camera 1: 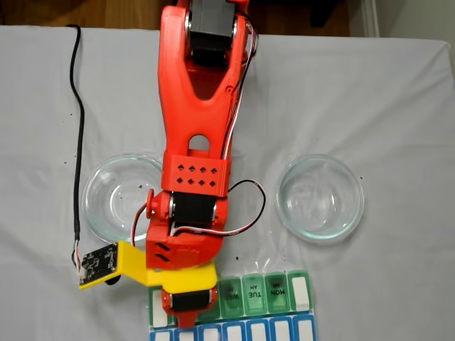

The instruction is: Sort medicines into box.

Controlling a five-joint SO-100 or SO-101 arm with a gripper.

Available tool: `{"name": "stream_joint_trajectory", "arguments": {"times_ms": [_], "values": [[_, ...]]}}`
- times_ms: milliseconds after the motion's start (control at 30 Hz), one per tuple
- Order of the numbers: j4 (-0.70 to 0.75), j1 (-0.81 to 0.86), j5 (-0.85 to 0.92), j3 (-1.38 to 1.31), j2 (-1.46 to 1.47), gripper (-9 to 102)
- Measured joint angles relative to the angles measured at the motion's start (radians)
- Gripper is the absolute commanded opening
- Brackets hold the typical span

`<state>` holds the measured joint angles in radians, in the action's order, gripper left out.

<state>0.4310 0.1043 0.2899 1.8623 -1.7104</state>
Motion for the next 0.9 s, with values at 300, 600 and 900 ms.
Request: {"name": "stream_joint_trajectory", "arguments": {"times_ms": [300,600,900], "values": [[0.103,0.000,0.018,-0.015,0.003,0],[0.195,-0.021,0.018,-0.023,-0.006,0],[0.258,-0.028,0.015,-0.037,-0.008,0]]}}
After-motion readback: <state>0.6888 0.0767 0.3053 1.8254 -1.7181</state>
